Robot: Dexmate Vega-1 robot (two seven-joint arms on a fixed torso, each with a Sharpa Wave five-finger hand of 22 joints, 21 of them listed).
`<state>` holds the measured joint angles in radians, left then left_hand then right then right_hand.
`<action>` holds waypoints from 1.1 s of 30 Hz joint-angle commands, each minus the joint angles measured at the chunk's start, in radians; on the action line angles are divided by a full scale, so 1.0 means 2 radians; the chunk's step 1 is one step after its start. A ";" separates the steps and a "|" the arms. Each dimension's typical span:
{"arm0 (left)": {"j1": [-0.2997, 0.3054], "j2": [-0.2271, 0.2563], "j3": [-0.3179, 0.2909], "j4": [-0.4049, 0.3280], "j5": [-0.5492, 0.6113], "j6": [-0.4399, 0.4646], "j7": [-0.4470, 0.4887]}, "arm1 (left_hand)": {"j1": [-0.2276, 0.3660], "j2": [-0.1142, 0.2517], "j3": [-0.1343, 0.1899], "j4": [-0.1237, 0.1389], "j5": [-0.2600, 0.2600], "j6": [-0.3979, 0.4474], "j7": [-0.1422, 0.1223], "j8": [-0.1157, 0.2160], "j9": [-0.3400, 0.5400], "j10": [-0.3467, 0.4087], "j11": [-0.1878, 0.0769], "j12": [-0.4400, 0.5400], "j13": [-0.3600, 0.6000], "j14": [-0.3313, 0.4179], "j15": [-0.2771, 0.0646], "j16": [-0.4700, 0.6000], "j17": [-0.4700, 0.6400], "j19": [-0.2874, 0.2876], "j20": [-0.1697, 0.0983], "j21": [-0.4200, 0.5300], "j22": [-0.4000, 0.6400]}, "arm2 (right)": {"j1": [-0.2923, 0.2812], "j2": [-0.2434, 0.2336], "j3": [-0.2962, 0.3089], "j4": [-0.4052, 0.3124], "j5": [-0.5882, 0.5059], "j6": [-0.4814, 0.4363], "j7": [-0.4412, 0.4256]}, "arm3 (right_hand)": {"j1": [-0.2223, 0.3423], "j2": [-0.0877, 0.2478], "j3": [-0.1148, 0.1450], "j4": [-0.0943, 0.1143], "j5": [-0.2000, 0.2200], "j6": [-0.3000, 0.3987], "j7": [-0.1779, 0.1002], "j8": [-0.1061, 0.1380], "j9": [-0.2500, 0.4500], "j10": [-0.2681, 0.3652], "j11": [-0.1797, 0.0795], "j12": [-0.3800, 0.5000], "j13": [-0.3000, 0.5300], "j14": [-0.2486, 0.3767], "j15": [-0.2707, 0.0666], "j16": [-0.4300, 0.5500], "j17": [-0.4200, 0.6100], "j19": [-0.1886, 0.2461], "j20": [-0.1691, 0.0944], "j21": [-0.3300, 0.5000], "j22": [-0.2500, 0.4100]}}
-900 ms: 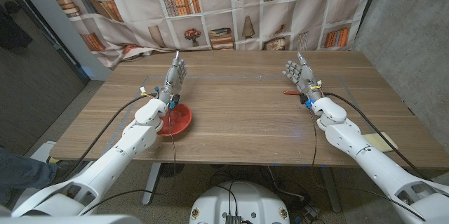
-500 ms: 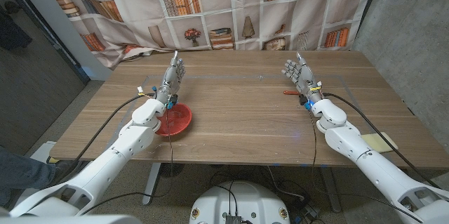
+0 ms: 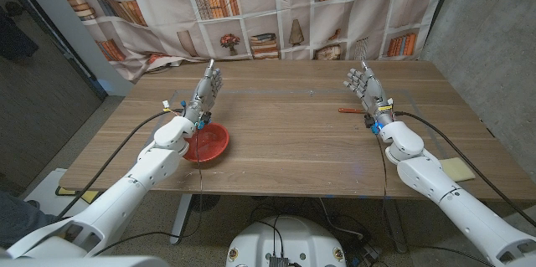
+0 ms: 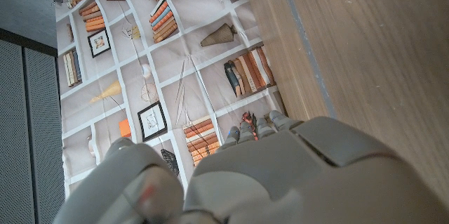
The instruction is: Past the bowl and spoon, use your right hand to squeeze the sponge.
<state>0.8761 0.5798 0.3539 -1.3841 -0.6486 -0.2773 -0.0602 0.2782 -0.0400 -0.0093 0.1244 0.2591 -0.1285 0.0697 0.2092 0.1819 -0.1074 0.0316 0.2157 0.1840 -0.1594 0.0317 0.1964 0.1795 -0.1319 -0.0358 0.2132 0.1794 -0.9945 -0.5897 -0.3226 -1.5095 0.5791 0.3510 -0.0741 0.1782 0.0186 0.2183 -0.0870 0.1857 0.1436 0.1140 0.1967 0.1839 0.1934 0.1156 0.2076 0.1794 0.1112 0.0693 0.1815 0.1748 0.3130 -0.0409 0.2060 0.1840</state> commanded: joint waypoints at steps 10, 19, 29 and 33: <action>-0.005 0.005 0.011 -0.008 0.009 0.002 -0.013 | 0.012 0.003 -0.002 -0.007 0.002 0.029 0.002 0.008 0.001 0.027 0.001 0.008 0.001 0.028 -0.002 0.005 0.001 0.022 -0.007 0.008 0.001 | -0.102 -0.054 0.061 -0.096 -0.025 -0.003 -0.062 | 0.010 0.000 0.001 -0.005 0.002 0.011 -0.002 0.005 0.003 0.014 -0.003 0.005 0.002 0.011 -0.003 0.005 0.002 0.010 -0.012 0.004 0.001; -0.004 0.008 0.010 -0.016 0.012 0.009 -0.007 | 0.014 0.005 -0.003 -0.008 0.001 0.032 0.002 0.007 0.001 0.029 0.002 0.008 0.001 0.030 -0.002 0.004 0.001 0.022 -0.005 0.007 0.001 | -0.139 -0.064 0.089 -0.120 -0.032 -0.001 -0.077 | 0.013 0.001 0.001 -0.007 0.002 0.014 -0.004 0.005 0.003 0.018 -0.003 0.006 0.002 0.016 -0.005 0.005 0.002 0.014 -0.012 0.005 0.001; 0.003 0.014 0.008 -0.029 0.012 0.016 0.002 | 0.016 0.006 -0.003 -0.009 0.001 0.034 0.002 0.007 0.001 0.031 0.000 0.007 0.001 0.031 -0.001 0.003 0.001 0.021 -0.004 0.006 0.001 | -0.180 -0.070 0.122 -0.137 -0.032 0.002 -0.083 | 0.017 0.002 0.002 -0.009 0.001 0.020 -0.006 0.006 0.003 0.025 -0.005 0.008 0.002 0.022 -0.008 0.006 0.002 0.022 -0.013 0.008 0.001; 0.006 0.015 0.007 -0.035 0.014 0.017 0.007 | 0.017 0.007 -0.003 -0.009 0.001 0.035 0.001 0.006 0.001 0.032 0.000 0.007 0.001 0.031 -0.001 0.002 0.001 0.021 -0.003 0.006 0.001 | -0.193 -0.074 0.135 -0.144 -0.034 0.001 -0.082 | 0.019 0.003 0.003 -0.010 0.001 0.022 -0.007 0.007 0.003 0.029 -0.005 0.009 0.002 0.026 -0.009 0.006 0.002 0.026 -0.014 0.009 0.001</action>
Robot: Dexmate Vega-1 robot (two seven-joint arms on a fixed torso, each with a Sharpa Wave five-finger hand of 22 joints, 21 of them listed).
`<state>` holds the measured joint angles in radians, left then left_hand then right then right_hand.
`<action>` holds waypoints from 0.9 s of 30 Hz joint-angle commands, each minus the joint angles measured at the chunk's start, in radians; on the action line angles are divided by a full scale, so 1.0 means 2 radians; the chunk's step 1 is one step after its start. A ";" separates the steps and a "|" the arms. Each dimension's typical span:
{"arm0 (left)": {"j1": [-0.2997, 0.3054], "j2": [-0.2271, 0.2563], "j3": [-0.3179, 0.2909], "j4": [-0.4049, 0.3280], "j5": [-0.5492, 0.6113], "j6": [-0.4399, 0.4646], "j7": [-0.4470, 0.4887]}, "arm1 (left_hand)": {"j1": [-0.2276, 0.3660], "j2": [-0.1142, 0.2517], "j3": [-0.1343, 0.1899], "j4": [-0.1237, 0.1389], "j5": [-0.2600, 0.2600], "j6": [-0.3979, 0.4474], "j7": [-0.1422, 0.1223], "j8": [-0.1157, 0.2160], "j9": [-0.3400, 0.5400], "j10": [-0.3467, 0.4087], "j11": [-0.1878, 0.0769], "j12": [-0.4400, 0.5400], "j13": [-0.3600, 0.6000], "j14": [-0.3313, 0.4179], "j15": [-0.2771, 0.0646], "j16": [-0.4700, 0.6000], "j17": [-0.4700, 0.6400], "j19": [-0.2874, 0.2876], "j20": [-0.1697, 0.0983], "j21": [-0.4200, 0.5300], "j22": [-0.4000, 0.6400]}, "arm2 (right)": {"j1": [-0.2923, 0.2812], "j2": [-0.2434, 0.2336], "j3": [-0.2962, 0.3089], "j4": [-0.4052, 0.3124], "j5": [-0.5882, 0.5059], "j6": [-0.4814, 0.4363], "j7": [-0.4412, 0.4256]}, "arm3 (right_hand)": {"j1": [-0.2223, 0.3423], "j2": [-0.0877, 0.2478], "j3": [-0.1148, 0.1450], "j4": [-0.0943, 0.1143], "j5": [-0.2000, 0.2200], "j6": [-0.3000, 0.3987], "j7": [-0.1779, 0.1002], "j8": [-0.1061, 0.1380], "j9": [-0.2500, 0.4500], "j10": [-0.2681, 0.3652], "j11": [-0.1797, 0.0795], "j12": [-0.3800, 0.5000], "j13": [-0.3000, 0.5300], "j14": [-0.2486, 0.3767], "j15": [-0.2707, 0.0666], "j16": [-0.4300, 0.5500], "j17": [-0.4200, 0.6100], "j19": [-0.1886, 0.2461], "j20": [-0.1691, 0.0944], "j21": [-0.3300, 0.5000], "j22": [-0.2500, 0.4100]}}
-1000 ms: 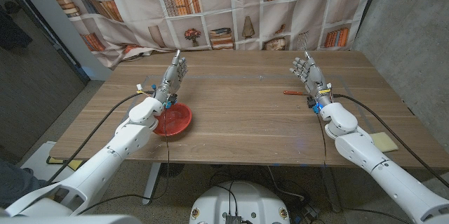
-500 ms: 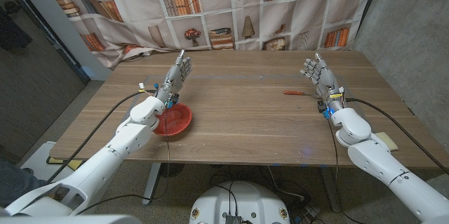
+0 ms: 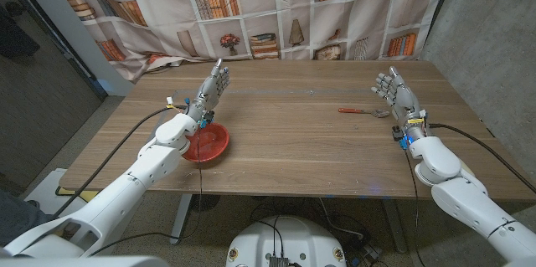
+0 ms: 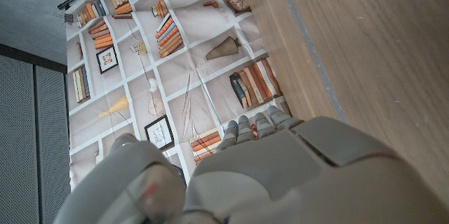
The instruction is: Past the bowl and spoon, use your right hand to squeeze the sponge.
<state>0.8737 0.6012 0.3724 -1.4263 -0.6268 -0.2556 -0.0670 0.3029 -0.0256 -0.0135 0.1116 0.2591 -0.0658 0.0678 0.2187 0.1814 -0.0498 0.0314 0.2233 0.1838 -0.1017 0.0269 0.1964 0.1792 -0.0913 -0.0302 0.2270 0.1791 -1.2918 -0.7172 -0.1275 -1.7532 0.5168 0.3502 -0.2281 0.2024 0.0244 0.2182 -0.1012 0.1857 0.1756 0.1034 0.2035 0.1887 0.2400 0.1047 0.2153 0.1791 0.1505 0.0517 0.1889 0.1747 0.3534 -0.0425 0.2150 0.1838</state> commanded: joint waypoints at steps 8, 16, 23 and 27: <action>0.009 0.006 -0.001 -0.023 0.006 0.012 0.018 | 0.006 0.001 0.000 -0.003 0.001 0.004 0.002 0.001 0.001 0.004 0.001 0.002 0.001 0.004 0.001 0.002 0.001 0.001 -0.006 -0.002 0.001 | -0.072 -0.011 0.063 -0.029 -0.014 0.010 -0.005 | 0.011 0.001 0.004 -0.005 0.001 0.013 -0.002 0.005 0.001 0.013 -0.002 0.007 0.002 0.015 -0.002 0.003 0.002 0.014 -0.016 0.007 0.001; 0.009 0.005 0.002 -0.030 0.014 0.013 0.025 | 0.008 0.003 0.000 -0.004 0.000 0.005 0.002 0.000 0.001 0.005 0.001 0.002 0.001 0.005 0.001 0.001 0.001 0.001 -0.005 -0.002 0.001 | -0.107 -0.003 0.094 -0.042 -0.019 0.008 -0.012 | 0.013 0.001 0.004 -0.007 0.001 0.017 -0.004 0.005 0.001 0.017 -0.005 0.008 0.003 0.021 -0.003 0.004 0.002 0.019 -0.015 0.008 0.001; 0.002 0.002 0.009 -0.035 0.021 0.021 0.029 | 0.010 0.005 0.000 -0.004 0.000 0.006 0.002 -0.001 0.001 0.005 0.001 0.001 0.001 0.005 0.001 0.000 0.001 0.002 -0.006 -0.003 0.001 | -0.140 0.008 0.122 -0.048 -0.030 0.015 -0.014 | 0.014 0.001 0.005 -0.008 0.001 0.020 -0.006 0.006 0.002 0.020 -0.004 0.009 0.003 0.023 -0.004 0.004 0.002 0.022 -0.016 0.008 0.001; -0.008 0.004 0.016 -0.033 0.024 0.033 0.020 | 0.010 0.005 0.000 -0.005 0.000 0.006 0.003 -0.001 0.001 0.005 0.001 0.001 0.001 0.006 0.001 0.000 0.001 0.002 -0.006 -0.003 0.001 | -0.158 0.016 0.139 -0.058 -0.035 0.011 -0.018 | 0.015 0.002 0.005 -0.008 0.001 0.024 -0.004 0.007 0.002 0.021 -0.003 0.009 0.003 0.022 -0.004 0.002 0.002 0.021 -0.016 0.007 0.000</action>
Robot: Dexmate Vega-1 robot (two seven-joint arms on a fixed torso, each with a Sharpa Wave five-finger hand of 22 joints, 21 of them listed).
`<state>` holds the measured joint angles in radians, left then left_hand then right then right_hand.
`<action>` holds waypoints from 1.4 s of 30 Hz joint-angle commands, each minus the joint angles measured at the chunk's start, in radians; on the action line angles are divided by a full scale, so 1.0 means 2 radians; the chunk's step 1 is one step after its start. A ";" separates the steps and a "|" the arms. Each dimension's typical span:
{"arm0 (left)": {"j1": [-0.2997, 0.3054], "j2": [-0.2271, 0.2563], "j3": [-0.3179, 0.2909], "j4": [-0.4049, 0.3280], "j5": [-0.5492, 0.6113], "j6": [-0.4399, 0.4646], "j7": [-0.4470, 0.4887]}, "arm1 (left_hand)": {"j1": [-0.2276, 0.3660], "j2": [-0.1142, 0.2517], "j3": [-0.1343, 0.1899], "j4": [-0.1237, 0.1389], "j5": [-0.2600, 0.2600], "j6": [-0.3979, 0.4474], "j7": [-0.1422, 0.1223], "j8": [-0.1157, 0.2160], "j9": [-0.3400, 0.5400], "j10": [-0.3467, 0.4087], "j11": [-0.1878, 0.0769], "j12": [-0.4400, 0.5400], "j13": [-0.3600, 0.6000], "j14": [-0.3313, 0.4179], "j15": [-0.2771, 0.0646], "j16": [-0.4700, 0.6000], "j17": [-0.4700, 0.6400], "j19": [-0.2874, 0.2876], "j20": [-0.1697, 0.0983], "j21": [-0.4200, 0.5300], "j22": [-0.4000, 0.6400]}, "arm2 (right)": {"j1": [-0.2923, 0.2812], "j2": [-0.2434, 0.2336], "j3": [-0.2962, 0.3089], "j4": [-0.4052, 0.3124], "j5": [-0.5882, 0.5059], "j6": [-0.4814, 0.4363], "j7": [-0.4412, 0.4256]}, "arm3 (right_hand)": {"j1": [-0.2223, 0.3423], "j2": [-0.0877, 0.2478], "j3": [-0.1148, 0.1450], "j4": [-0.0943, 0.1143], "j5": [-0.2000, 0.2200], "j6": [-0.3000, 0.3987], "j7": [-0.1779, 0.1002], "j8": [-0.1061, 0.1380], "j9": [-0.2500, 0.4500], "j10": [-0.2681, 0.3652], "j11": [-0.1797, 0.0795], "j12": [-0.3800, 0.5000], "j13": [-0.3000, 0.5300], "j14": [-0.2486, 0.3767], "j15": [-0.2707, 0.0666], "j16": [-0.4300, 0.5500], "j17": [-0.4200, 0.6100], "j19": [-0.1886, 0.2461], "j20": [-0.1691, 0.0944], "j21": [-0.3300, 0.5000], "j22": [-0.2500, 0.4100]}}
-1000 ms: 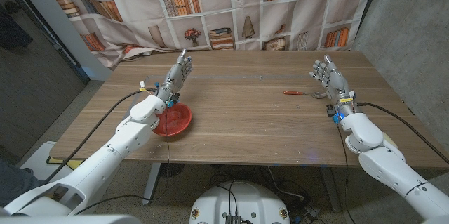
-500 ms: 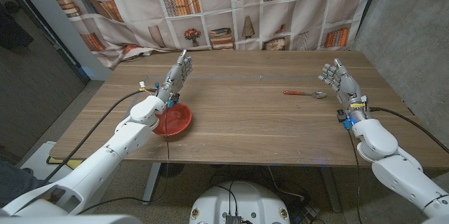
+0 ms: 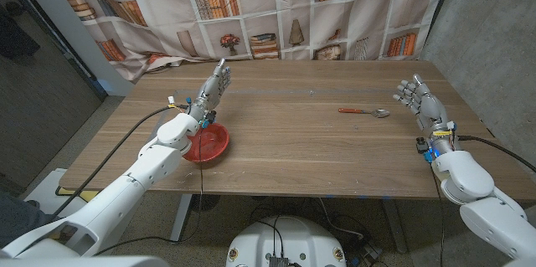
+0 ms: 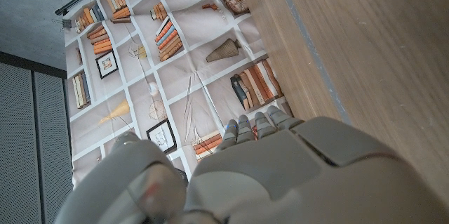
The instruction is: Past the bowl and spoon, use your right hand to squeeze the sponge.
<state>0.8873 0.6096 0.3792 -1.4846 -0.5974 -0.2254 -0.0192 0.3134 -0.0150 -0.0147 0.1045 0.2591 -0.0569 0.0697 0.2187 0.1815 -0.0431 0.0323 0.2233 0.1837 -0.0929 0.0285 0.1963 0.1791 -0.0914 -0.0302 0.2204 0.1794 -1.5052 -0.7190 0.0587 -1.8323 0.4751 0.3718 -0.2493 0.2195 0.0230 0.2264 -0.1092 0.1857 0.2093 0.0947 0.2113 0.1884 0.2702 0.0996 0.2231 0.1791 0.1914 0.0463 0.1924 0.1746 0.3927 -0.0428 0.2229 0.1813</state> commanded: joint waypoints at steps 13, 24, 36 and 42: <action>-0.029 -0.005 0.024 -0.003 0.019 0.027 -0.005 | 0.008 0.003 0.001 -0.002 -0.001 0.003 0.001 -0.002 0.001 0.004 0.000 0.000 0.001 0.002 0.000 -0.001 0.001 0.002 -0.006 0.000 0.001 | -0.108 0.046 0.095 -0.044 -0.033 -0.005 0.000 | 0.010 0.003 0.001 -0.006 0.001 0.010 0.000 0.003 0.002 0.008 -0.001 0.005 0.003 0.005 0.000 0.000 0.003 0.003 -0.016 0.003 0.002; -0.030 -0.008 0.028 -0.008 0.020 0.029 -0.006 | 0.010 0.004 0.001 -0.002 -0.002 0.005 0.002 -0.003 0.001 0.004 0.000 -0.001 0.001 0.003 0.000 -0.002 0.001 0.001 -0.004 -0.001 0.001 | -0.150 0.071 0.127 -0.062 -0.042 -0.010 0.020 | 0.016 0.004 0.003 -0.009 0.000 0.013 -0.003 0.002 0.002 0.016 0.001 0.007 0.003 0.013 0.001 0.001 0.002 0.011 -0.014 0.004 0.001; -0.031 -0.004 0.029 -0.012 0.022 0.035 -0.006 | 0.012 0.006 0.001 -0.003 -0.003 0.006 0.001 -0.004 0.001 0.005 0.000 -0.002 0.001 0.004 -0.001 -0.002 0.001 0.001 -0.004 -0.002 0.001 | -0.174 0.109 0.149 -0.081 -0.066 -0.013 0.017 | 0.022 0.004 0.004 -0.012 0.000 0.019 -0.005 0.003 0.002 0.021 0.000 0.007 0.003 0.021 0.000 0.002 0.002 0.015 -0.014 0.004 0.001; -0.033 0.002 0.030 -0.022 0.027 0.046 -0.003 | 0.013 0.007 0.000 -0.003 -0.003 0.007 0.001 -0.004 0.001 0.006 -0.001 -0.003 0.001 0.005 0.000 -0.003 0.002 0.001 -0.004 -0.002 0.001 | -0.189 0.125 0.161 -0.092 -0.096 -0.023 0.001 | 0.024 0.005 0.005 -0.012 0.000 0.023 -0.005 0.004 0.003 0.025 0.001 0.008 0.003 0.027 -0.003 0.003 0.003 0.020 -0.016 0.005 0.001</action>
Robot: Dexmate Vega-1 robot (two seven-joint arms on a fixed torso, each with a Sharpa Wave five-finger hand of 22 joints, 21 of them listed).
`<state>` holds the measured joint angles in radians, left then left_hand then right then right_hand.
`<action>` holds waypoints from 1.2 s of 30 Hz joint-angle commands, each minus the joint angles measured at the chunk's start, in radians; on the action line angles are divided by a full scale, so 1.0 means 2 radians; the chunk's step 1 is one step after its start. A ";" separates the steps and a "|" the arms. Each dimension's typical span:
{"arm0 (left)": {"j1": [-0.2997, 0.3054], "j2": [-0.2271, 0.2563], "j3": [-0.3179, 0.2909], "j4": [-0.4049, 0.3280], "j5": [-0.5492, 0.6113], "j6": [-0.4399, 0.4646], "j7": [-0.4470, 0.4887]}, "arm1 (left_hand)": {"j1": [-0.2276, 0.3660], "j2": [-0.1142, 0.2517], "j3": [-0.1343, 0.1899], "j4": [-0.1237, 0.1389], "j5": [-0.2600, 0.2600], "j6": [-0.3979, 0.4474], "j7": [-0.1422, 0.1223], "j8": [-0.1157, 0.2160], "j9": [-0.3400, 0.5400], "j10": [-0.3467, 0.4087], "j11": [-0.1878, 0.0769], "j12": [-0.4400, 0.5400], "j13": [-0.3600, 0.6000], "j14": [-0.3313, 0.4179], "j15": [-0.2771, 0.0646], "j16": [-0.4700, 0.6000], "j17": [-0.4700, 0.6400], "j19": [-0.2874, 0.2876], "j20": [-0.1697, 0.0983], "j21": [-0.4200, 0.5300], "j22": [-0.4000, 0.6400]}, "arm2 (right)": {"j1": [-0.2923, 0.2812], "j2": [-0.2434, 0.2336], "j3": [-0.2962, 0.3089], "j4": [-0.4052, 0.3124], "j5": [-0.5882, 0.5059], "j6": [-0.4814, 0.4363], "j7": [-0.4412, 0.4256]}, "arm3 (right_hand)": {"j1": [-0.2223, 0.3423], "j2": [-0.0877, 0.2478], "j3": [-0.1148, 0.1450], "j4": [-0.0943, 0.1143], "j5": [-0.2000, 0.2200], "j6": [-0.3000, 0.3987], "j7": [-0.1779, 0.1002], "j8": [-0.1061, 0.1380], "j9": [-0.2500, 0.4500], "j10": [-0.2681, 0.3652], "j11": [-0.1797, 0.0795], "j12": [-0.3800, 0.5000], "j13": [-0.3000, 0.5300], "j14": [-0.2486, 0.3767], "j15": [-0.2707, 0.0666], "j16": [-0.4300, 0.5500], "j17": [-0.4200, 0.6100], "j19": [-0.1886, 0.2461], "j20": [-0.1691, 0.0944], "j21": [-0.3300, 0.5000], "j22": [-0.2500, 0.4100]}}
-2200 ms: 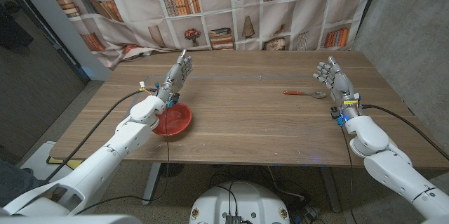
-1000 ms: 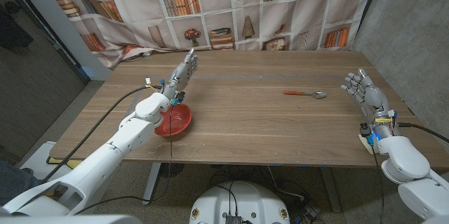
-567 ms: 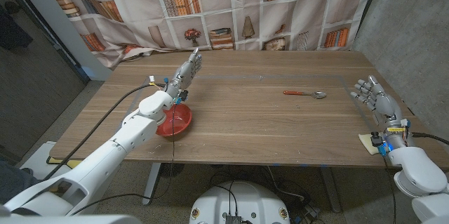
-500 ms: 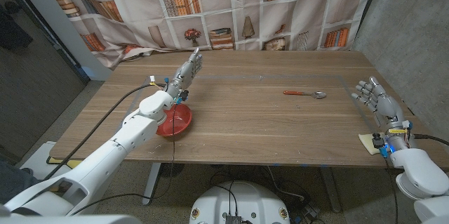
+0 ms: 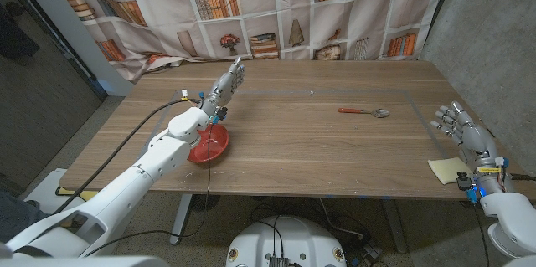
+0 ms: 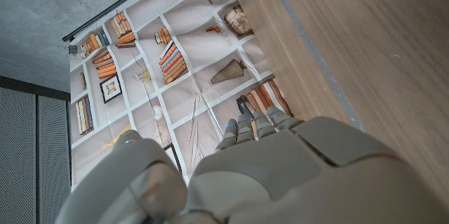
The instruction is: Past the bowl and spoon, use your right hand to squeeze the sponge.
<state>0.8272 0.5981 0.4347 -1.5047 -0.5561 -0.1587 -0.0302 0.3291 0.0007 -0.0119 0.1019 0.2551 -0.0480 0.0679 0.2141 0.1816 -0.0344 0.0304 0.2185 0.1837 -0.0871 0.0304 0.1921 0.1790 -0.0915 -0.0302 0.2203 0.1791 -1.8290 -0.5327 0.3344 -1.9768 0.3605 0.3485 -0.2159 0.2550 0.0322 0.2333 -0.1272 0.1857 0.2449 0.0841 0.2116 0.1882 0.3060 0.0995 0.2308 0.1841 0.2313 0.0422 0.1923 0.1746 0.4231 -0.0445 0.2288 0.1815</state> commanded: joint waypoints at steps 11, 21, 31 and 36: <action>-0.008 0.007 0.002 -0.013 0.008 0.014 0.003 | 0.006 0.001 -0.001 -0.002 -0.002 0.003 0.002 -0.003 0.001 0.003 0.001 -0.001 0.001 0.003 -0.002 -0.001 0.002 0.001 -0.004 -0.002 0.001 | -0.052 0.065 0.047 -0.046 -0.086 -0.033 -0.035 | 0.010 0.001 0.003 -0.005 -0.001 0.011 -0.001 0.005 0.003 0.012 -0.001 0.005 0.001 0.011 -0.002 0.003 0.003 0.007 -0.015 0.002 0.001; -0.018 0.000 0.008 0.001 0.010 0.011 -0.004 | 0.008 0.002 -0.001 -0.003 -0.002 0.004 0.002 -0.003 0.001 0.003 0.001 -0.002 0.001 0.003 -0.002 -0.001 0.002 0.001 -0.004 -0.003 0.001 | -0.063 0.083 0.052 -0.063 -0.147 -0.068 -0.057 | 0.015 0.000 0.003 -0.007 -0.001 0.022 -0.012 0.007 0.003 0.017 -0.004 0.006 0.001 0.010 -0.002 0.000 0.003 0.007 -0.013 0.001 0.001; -0.022 -0.004 0.011 0.007 0.010 0.011 -0.007 | 0.009 0.003 -0.002 -0.003 -0.003 0.003 0.002 -0.004 0.002 0.002 0.000 -0.003 0.001 0.003 -0.002 -0.001 0.002 0.001 -0.003 -0.003 0.001 | -0.067 0.085 0.049 -0.079 -0.225 -0.124 -0.080 | 0.020 -0.001 0.004 -0.009 -0.002 0.027 -0.015 0.007 0.005 0.017 0.000 0.005 0.002 0.016 -0.003 0.000 0.003 0.010 -0.013 0.000 0.001; -0.025 -0.009 0.012 0.012 0.013 0.003 -0.007 | 0.010 0.003 -0.002 -0.003 -0.003 0.003 0.002 -0.005 0.002 0.002 -0.001 -0.003 0.001 0.003 -0.001 -0.002 0.002 0.001 -0.002 -0.003 0.001 | -0.066 0.087 0.044 -0.084 -0.254 -0.152 -0.092 | 0.024 -0.002 0.005 -0.011 -0.002 0.023 -0.018 0.005 0.005 0.014 0.000 0.003 0.002 0.014 -0.001 -0.002 0.003 0.007 -0.008 -0.002 0.001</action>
<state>0.7886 0.5942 0.4532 -1.4989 -0.5371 -0.1348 -0.0397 0.3425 0.0032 -0.0161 0.0978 0.2511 -0.0446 0.0715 0.2103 0.1817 -0.0346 0.0304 0.2163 0.1836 -0.0839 0.0268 0.1923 0.1790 -0.0915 -0.0302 0.2143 0.1790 -1.9543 -0.3696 0.4311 -2.1158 -0.0134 0.1539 -0.3530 0.2934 0.0284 0.2388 -0.1410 0.1857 0.2963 0.0529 0.2267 0.1933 0.3378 0.0968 0.2385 0.1839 0.2521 0.0358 0.1924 0.1794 0.4336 -0.0483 0.2302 0.1816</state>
